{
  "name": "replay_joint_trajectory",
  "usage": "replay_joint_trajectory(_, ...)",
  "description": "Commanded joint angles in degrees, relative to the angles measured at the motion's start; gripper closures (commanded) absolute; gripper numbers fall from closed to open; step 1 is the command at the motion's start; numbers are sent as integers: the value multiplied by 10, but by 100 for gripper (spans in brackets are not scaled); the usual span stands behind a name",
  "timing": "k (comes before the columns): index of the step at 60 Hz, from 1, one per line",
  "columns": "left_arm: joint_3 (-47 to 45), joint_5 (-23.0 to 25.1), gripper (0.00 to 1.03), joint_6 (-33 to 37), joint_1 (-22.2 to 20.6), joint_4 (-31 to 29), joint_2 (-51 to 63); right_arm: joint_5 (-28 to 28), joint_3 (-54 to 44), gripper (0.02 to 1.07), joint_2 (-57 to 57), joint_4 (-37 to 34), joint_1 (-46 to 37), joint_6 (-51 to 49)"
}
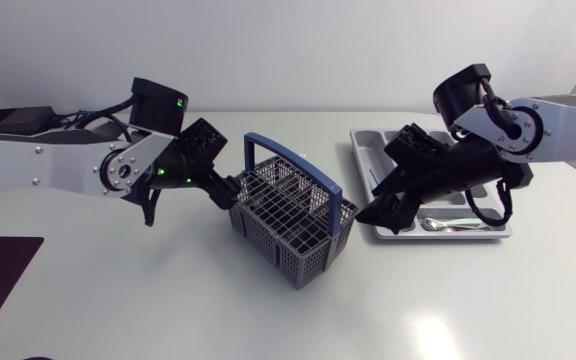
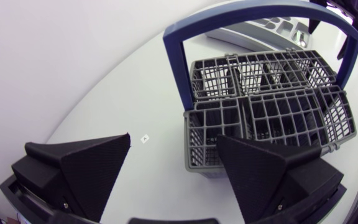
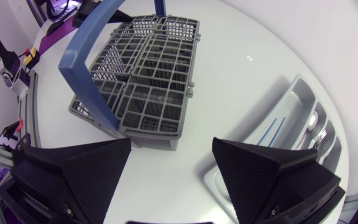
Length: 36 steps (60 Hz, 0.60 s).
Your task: Unload the cutlery basket into the drawer organizer.
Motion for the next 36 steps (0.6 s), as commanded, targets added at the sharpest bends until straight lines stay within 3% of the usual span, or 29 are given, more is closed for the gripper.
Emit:
replay_joint_trajectory(1, 24, 6, 7, -7, 4, 8, 25, 7, -30, 13, -2, 6, 1, 11)
replay_joint_trajectory(19, 22, 5, 7, 3, -7, 4, 45, 15, -36, 13, 62, 83, 9, 28)
replay_joint_trajectory(36, -24, 4, 7, 15, -20, -13, 2, 17, 37, 13, 119, 88, 18, 39)
